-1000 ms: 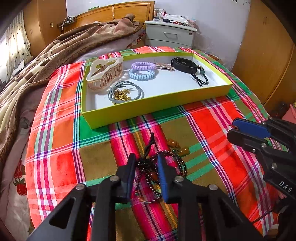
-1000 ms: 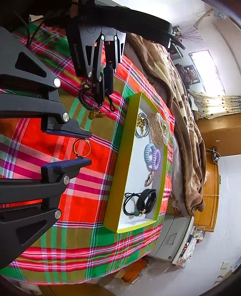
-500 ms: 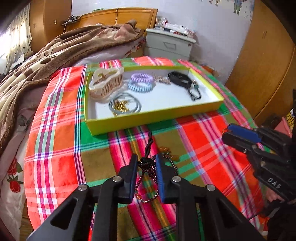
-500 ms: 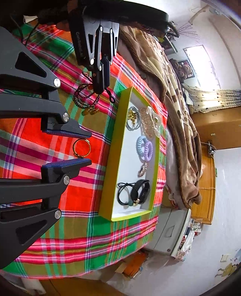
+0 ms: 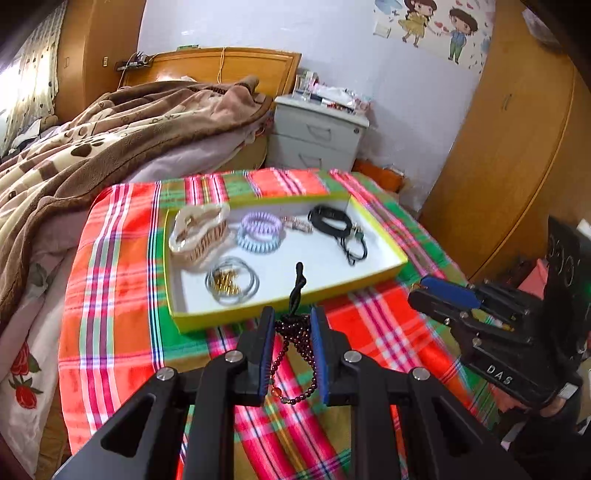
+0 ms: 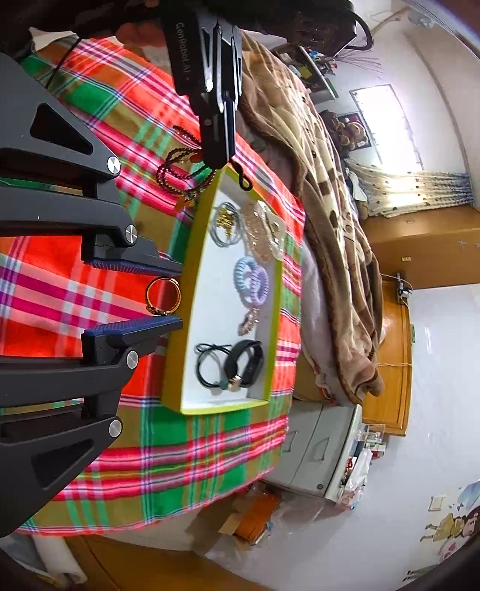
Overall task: Organize jewelry
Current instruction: 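Carry the beaded necklace into the box with the left tool while the right carries the gold ring there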
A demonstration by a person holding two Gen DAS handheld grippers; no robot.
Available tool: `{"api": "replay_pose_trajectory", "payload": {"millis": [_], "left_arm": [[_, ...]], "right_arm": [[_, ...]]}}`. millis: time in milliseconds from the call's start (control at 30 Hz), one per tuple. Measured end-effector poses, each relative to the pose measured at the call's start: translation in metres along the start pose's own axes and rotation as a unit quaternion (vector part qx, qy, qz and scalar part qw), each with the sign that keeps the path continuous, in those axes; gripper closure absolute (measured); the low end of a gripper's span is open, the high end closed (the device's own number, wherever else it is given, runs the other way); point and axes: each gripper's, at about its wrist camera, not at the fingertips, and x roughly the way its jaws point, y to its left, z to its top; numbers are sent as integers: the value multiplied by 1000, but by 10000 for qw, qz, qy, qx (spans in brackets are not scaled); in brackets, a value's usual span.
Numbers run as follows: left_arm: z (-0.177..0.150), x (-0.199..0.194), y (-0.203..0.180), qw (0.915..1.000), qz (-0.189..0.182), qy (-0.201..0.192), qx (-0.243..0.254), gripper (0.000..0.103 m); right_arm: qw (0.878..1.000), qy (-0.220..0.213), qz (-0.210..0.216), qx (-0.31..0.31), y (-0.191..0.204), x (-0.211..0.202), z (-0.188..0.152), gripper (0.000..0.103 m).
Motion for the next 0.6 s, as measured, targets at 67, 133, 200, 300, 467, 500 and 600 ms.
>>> {"api": "replay_pose_trajectory", "payload": {"millis": [67,133,200,300,467,500,600], "left_arm": [[9,0,1,10000,-11,-60,16,83],[20,5,3,10000,-57,-69,8,83],[29,10,3,9999,-96,-78,-24,83],[42,21,3,9997,-220,-62,-25,83],[58,45,3,9996,-295,-2,-52,83],[60,50,4,9995,-297,41,-91,83],[65,67,8,9994,-263,143,-150,83]], "right_arm": [[10000,-25,-3,11,-2,2,5,80],[10000,-52,-10,22,-6,6,13,80],[10000,-66,-20,31,-9,10,18,80],[10000,-39,-45,51,-14,22,25,80],[9999,59,-78,121,-25,44,37,80],[9999,84,-74,115,-26,49,38,80],[9997,158,-47,198,-35,64,45,80]]}}
